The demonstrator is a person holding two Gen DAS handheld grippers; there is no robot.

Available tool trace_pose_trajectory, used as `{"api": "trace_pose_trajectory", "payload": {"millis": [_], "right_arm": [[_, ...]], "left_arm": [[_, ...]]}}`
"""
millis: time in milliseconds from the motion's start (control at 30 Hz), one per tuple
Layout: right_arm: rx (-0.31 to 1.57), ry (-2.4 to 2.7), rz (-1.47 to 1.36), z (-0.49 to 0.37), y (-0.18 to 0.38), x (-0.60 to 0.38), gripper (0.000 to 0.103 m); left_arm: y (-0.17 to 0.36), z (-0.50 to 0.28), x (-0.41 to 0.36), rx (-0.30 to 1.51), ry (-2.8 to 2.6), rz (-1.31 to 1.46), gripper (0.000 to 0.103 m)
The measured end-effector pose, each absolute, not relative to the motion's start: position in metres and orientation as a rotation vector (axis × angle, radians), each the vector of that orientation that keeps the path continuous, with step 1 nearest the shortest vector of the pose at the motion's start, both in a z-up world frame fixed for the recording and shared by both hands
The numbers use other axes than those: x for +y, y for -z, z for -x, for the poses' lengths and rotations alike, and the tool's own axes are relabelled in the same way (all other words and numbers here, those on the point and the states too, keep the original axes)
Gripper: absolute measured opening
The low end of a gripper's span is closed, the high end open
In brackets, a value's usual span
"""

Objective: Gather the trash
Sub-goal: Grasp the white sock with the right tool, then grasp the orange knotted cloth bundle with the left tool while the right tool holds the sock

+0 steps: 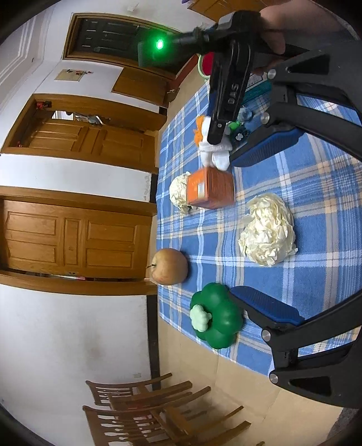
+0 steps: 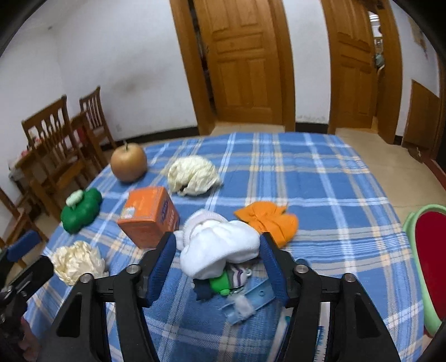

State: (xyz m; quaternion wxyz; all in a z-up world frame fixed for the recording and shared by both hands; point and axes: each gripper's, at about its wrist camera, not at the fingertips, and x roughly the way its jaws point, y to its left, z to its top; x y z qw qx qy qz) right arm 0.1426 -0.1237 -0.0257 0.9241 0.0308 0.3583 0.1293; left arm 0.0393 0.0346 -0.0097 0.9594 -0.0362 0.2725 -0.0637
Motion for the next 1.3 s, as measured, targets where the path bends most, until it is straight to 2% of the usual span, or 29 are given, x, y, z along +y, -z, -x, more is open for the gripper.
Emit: {"api": "trace_pose_trajectory", "payload": {"millis": [67, 100, 367, 567, 667, 767, 800, 967, 1233, 1300], "right_arm": [[0.744, -0.274, -0.067, -0.144, 0.027, -0.124, 0.016], [0.724, -0.276, -0.082, -0.141, 0.025, -0.127, 0.014], [0.586, -0.171, -0.142, -0.114, 0.011, -0.150, 0.013], [0.486, 0.057, -0.129, -0.088, 0.001, -0.177, 0.013], [0.483, 0.123, -0.133, -0.090, 0.001, -0.192, 0.013], [0.493, 0.156, -0.187, -0.090, 0.003, -0.208, 0.013], [0.491, 0.174, -0.196, -0.090, 0.003, -0.213, 0.013], [0.477, 0.186, -0.182, -0.088, 0.003, -0.217, 0.013], [0.460, 0.148, -0.129, -0.087, 0.001, -0.207, 0.013], [0.461, 0.139, -0.136, -0.088, 0.001, -0.208, 0.014]], "left_arm": [[0.009, -0.038, 0.032, 0.546, 0.131, 0.060, 0.086], [0.009, -0.038, 0.030, 0.547, 0.133, 0.052, 0.086], [0.009, -0.047, 0.011, 0.547, 0.182, 0.070, 0.086], [0.006, -0.052, -0.034, 0.510, 0.262, -0.066, 0.086], [0.012, -0.074, -0.049, 0.579, 0.314, -0.060, 0.086], [0.024, -0.104, -0.059, 0.710, 0.398, -0.016, 0.072], [0.027, -0.111, -0.062, 0.737, 0.422, 0.001, 0.072], [0.029, -0.132, -0.078, 0.751, 0.457, 0.038, 0.071], [0.050, -0.186, -0.116, 0.890, 0.497, 0.065, 0.070], [0.054, -0.190, -0.118, 0.923, 0.491, 0.075, 0.058]]}}
